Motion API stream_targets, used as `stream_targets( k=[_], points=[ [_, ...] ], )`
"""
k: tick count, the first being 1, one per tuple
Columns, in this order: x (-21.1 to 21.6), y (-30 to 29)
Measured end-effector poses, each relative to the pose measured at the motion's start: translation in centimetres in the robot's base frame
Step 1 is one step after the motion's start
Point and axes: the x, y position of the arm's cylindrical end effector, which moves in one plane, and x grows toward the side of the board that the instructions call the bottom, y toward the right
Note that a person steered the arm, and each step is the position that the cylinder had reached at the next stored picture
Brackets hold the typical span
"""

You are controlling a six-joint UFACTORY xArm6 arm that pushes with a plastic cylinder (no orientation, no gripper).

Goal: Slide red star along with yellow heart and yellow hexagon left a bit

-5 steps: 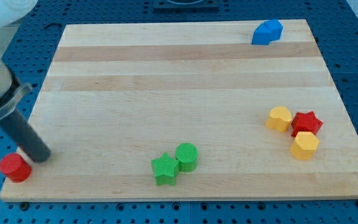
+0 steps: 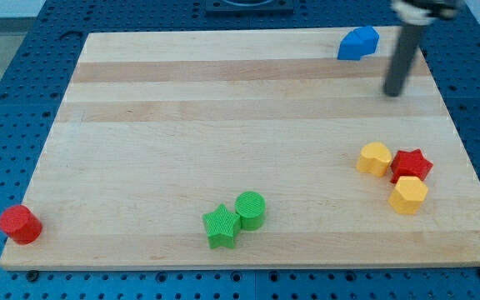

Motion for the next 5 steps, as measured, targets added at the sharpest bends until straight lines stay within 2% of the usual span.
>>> stream_targets(
  k=[1, 2, 4, 5],
  points=[
    [1.1, 8.0],
    [2.4, 8.1],
    [12.2, 7.4],
    [14.1, 3.4]
  ],
)
